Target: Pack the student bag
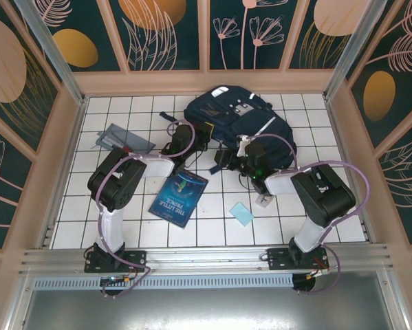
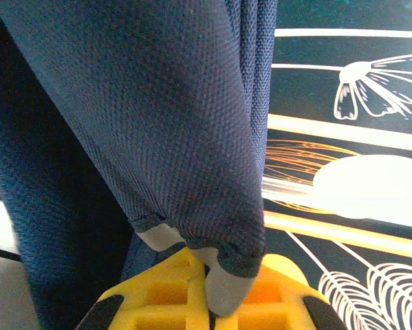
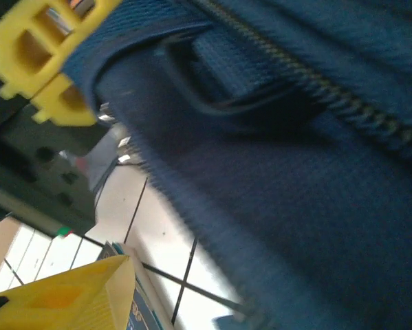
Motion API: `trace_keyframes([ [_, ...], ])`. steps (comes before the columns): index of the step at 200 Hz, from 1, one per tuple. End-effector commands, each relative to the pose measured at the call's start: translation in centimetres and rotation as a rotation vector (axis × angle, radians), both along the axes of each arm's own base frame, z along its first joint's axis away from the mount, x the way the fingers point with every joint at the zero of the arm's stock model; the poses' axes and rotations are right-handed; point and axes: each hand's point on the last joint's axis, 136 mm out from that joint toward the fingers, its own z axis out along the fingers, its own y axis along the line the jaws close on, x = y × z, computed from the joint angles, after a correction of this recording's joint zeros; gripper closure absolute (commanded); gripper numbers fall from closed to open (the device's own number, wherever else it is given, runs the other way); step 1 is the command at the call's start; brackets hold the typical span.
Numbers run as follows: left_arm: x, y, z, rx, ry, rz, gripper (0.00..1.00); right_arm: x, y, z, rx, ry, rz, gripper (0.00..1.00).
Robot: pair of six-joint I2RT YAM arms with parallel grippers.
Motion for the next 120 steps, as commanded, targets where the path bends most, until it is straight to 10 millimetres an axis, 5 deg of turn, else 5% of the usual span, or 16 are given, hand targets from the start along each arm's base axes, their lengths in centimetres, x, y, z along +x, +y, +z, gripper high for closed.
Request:
trace_keyframes([
  [1, -1.4, -0.7, 7.3, -0.144, -0.098, -0.052, 1.00, 3.1, -0.3, 4.4, 0.084, -0.149, -0.024, 0.33],
  [42, -1.6, -0.8, 7.2, -0.116, -0.070, -0.053, 1.00, 4.1, -0.7, 7.2, 0.159, -0.192, 0.015, 0.30],
  [44, -1.6, -0.8, 7.1, -0.116, -0.069, -0.055, 1.00, 4.2, -0.6, 7.5, 0.162, -0.194, 0.019, 0.22],
  [52, -1.6, -1.2, 7.1, -0.121, -0.067, -0.063, 1.00, 4.3, -0.4, 7.8, 0.163, -0.196, 0.028, 0.16],
  [120, -1.8, -3.5, 6.5, -0.175, -0.036, -0.125, 1.00, 5.1, 0.8, 9.0, 0.264, -0.177, 0.094, 0.19],
])
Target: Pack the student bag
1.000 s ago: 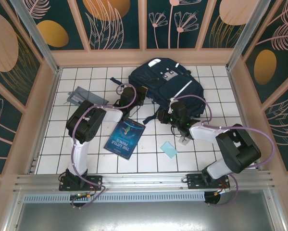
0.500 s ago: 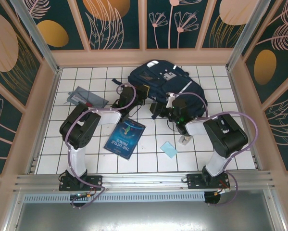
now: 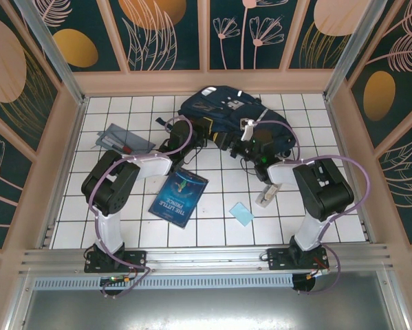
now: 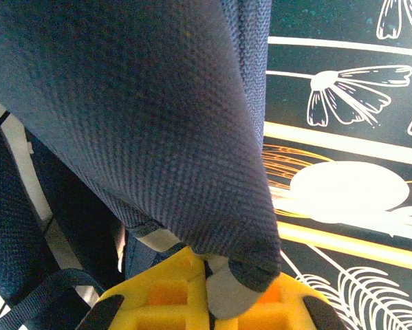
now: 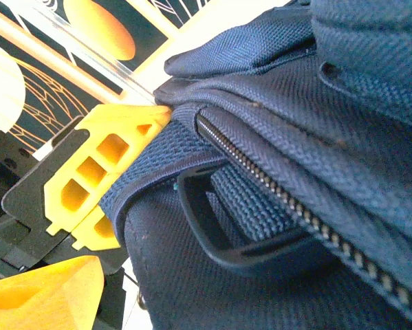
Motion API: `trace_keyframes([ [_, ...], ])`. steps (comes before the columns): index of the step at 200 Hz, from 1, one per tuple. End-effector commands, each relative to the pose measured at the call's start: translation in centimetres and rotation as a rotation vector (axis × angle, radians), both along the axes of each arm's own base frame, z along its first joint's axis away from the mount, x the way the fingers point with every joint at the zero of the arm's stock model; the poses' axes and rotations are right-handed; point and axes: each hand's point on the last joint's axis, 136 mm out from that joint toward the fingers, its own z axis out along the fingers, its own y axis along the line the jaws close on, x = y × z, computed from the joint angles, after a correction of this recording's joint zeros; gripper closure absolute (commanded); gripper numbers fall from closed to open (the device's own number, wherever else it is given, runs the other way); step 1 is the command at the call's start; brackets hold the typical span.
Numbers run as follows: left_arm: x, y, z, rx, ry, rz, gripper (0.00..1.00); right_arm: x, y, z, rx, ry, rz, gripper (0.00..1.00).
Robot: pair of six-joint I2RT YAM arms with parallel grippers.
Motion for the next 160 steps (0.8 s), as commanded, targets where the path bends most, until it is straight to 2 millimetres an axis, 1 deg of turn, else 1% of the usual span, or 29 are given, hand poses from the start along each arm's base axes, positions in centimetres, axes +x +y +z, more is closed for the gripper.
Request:
trace_keyframes([
  [1, -1.8, -3.7, 4.0, -0.128, -0.058, -0.144, 1.00, 1.2, 0.6, 3.5, 0.096, -0.089, 0.034, 0.20],
  [17, -1.7, -3.5, 4.0, -0.122, -0.057, -0.134, 1.00, 1.0, 1.2, 4.0, 0.124, -0.081, 0.080, 0.22],
  [38, -1.6, -3.5, 3.8, -0.119, -0.053, -0.128, 1.00, 0.7, 1.8, 4.5, 0.145, -0.073, 0.120, 0.22],
  [69, -1.4, -3.4, 3.1, -0.112, -0.040, -0.118, 1.00, 0.2, 1.9, 5.3, 0.157, -0.063, 0.141, 0.25],
  [83, -1.3, -3.4, 2.7, -0.106, -0.034, -0.113, 1.00, -0.1, 2.0, 5.3, 0.162, -0.036, 0.158, 0.25],
  [107, -1.1, -3.6, 2.3, -0.100, -0.030, -0.111, 1.00, -0.8, 2.2, 4.4, 0.149, 0.023, 0.179, 0.21],
  [122, -0.9, -3.7, 2.2, -0.100, -0.031, -0.113, 1.00, -1.2, 2.2, 4.5, 0.155, 0.029, 0.191, 0.21],
  [143, -0.8, -3.7, 2.2, -0.099, -0.031, -0.111, 1.00, -1.6, 2.6, 5.1, 0.174, 0.033, 0.219, 0.21],
  [160, -0.8, -3.6, 1.9, -0.095, -0.025, -0.106, 1.00, -1.9, 2.8, 5.1, 0.176, 0.047, 0.231, 0.22],
])
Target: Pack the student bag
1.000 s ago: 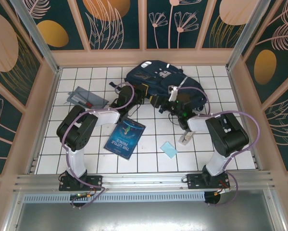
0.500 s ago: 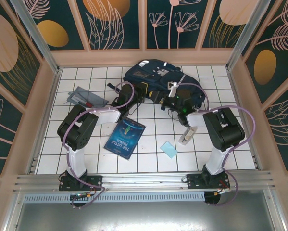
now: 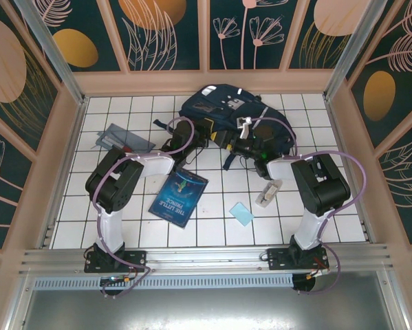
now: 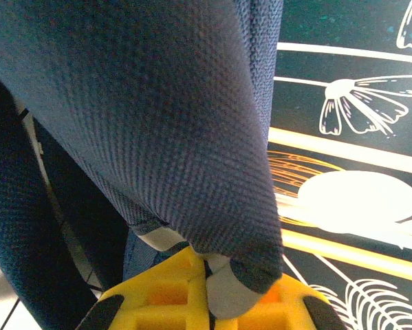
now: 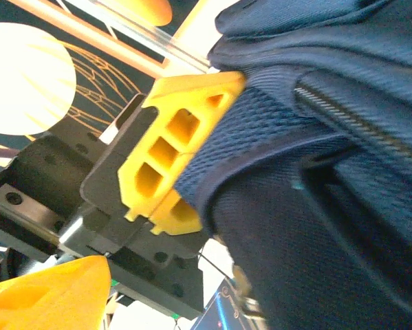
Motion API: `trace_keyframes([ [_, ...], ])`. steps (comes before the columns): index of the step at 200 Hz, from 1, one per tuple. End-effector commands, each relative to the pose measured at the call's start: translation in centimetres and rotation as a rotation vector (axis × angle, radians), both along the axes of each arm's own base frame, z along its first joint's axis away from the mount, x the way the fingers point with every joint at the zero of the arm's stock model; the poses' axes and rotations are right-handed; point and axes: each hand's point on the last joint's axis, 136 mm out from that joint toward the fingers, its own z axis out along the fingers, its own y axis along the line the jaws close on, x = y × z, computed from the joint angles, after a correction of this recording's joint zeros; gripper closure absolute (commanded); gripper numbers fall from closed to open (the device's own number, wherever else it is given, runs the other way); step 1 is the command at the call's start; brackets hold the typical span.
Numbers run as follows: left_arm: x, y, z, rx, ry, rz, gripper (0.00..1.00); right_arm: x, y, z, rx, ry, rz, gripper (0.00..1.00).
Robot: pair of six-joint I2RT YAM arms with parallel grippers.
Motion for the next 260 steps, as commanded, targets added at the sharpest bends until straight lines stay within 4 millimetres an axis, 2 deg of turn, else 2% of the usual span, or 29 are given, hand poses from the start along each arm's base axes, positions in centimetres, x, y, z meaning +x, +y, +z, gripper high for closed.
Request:
trace_keyframes([
  [1, -1.3, -3.2, 3.4, -0.101, -0.054, -0.115, 1.00, -0.6, 1.0, 4.8, 0.063, -0.093, 0.056, 0.22],
  [46, -1.2, -3.2, 2.7, -0.094, -0.044, -0.113, 1.00, -1.3, 0.1, 4.9, 0.042, -0.088, 0.023, 0.24],
  [77, -1.3, -3.4, 3.0, -0.103, -0.049, -0.122, 1.00, -0.4, -1.1, 3.6, 0.001, -0.060, -0.047, 0.27],
  [112, -1.4, -3.0, 3.7, -0.096, -0.061, -0.111, 1.00, 0.3, -1.4, 2.2, 0.000, -0.031, -0.080, 0.36],
  [130, -1.4, -2.9, 3.8, -0.094, -0.064, -0.108, 1.00, 0.6, -1.5, 1.8, 0.003, -0.018, -0.093, 0.51],
  [146, -1.5, -3.0, 3.8, -0.095, -0.061, -0.109, 1.00, 0.9, -1.7, 1.5, -0.002, -0.012, -0.108, 0.71],
  [154, -1.4, -2.9, 3.7, -0.095, -0.059, -0.107, 1.00, 0.9, -1.8, 1.5, -0.005, -0.010, -0.114, 0.86],
  [155, -1.4, -2.9, 3.7, -0.095, -0.060, -0.107, 1.00, 0.9, -1.8, 1.5, -0.005, -0.010, -0.113, 0.92],
  [159, -1.4, -2.8, 3.7, -0.095, -0.059, -0.104, 1.00, 1.0, -1.8, 1.4, -0.006, -0.008, -0.115, 1.00],
  [194, -1.0, -2.5, 3.0, -0.085, -0.053, -0.082, 1.00, 0.6, -2.4, 1.1, -0.031, 0.004, -0.121, 1.00],
  [216, -0.1, -1.9, 2.6, -0.062, -0.063, -0.067, 1.00, 0.2, -2.9, 0.1, -0.091, 0.024, -0.119, 1.00],
  [260, 1.6, 0.4, 1.6, -0.001, -0.084, -0.042, 1.00, -1.8, -5.0, -4.6, -0.366, 0.110, -0.069, 1.00],
])
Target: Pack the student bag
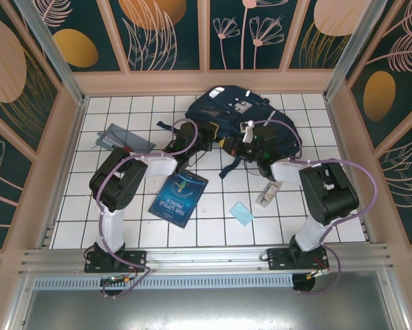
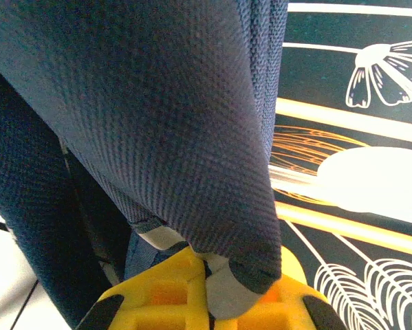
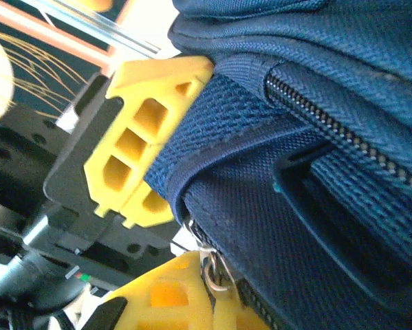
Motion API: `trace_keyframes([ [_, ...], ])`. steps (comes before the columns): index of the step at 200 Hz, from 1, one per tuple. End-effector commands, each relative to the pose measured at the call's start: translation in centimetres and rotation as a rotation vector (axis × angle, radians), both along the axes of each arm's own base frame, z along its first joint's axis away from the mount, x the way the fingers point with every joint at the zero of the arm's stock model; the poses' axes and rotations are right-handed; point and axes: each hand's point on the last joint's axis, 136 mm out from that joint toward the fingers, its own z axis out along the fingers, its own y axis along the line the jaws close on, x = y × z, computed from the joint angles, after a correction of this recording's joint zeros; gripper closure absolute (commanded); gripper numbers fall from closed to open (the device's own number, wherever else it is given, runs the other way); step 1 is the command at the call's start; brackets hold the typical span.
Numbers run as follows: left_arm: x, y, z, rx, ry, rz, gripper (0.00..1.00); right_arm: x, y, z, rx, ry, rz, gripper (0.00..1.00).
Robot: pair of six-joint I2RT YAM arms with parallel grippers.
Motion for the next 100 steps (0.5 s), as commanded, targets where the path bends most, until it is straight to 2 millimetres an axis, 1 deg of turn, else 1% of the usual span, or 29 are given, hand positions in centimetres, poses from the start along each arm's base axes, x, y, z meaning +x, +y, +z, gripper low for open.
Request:
trace_keyframes([
  [1, 2.1, 1.7, 3.0, -0.026, -0.098, 0.024, 1.00, -0.9, -2.7, -2.3, -0.209, 0.033, 0.006, 1.00],
  [13, 2.3, 2.1, 3.1, -0.015, -0.108, 0.020, 1.00, -1.5, -3.9, -3.7, -0.292, 0.074, 0.006, 1.00],
  [28, 2.6, 2.5, 3.0, 0.004, -0.115, 0.017, 1.00, -2.1, -5.2, -4.6, -0.363, 0.109, -0.009, 1.00],
  [48, 2.9, 3.0, 2.8, 0.024, -0.119, 0.029, 1.00, -3.0, -6.8, -5.0, -0.419, 0.148, -0.030, 1.00],
  [71, 3.3, 3.5, 2.4, 0.037, -0.119, 0.035, 1.00, -4.3, -8.1, -5.3, -0.466, 0.181, -0.047, 1.00],
  [100, 3.7, 4.2, 1.8, 0.050, -0.121, 0.024, 1.00, -5.5, -11.0, -5.9, -0.533, 0.222, -0.103, 1.00],
])
